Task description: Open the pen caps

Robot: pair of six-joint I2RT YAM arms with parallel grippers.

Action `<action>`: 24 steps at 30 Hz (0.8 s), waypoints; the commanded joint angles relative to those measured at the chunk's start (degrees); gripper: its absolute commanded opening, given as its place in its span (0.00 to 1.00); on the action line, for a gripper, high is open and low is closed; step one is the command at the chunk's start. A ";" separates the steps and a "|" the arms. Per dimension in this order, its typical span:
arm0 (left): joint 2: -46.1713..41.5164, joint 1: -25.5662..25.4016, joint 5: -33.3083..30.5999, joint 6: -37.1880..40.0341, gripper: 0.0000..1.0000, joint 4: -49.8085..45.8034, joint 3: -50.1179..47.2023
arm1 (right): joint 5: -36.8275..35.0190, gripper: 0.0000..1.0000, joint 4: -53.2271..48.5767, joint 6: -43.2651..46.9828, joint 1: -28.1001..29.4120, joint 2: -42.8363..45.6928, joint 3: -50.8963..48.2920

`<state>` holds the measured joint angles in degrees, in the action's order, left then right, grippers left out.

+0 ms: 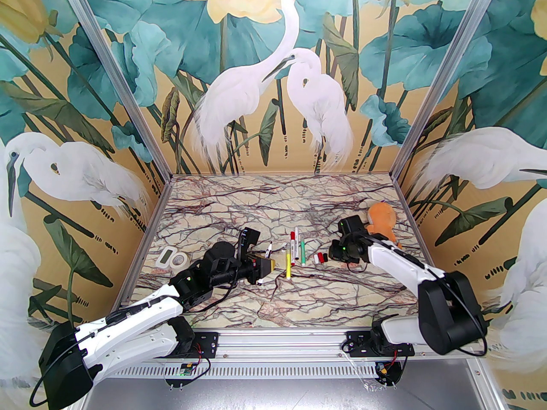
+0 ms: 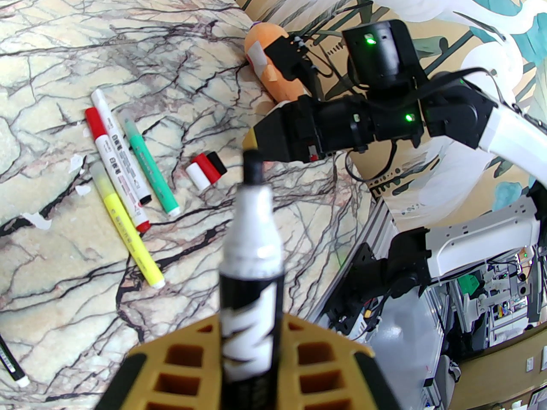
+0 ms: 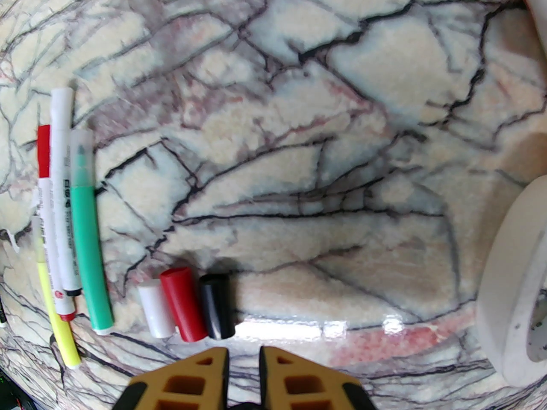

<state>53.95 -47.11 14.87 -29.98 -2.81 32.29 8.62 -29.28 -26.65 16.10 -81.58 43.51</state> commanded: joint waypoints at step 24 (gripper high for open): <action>1.16 0.71 -0.06 1.82 0.01 -1.93 0.32 | 0.58 0.24 4.13 1.14 -1.59 -8.77 3.01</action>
<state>54.74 -46.87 14.90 -29.54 -3.86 32.27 9.04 -25.89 -26.22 14.87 -89.47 45.23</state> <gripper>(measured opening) 0.185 0.242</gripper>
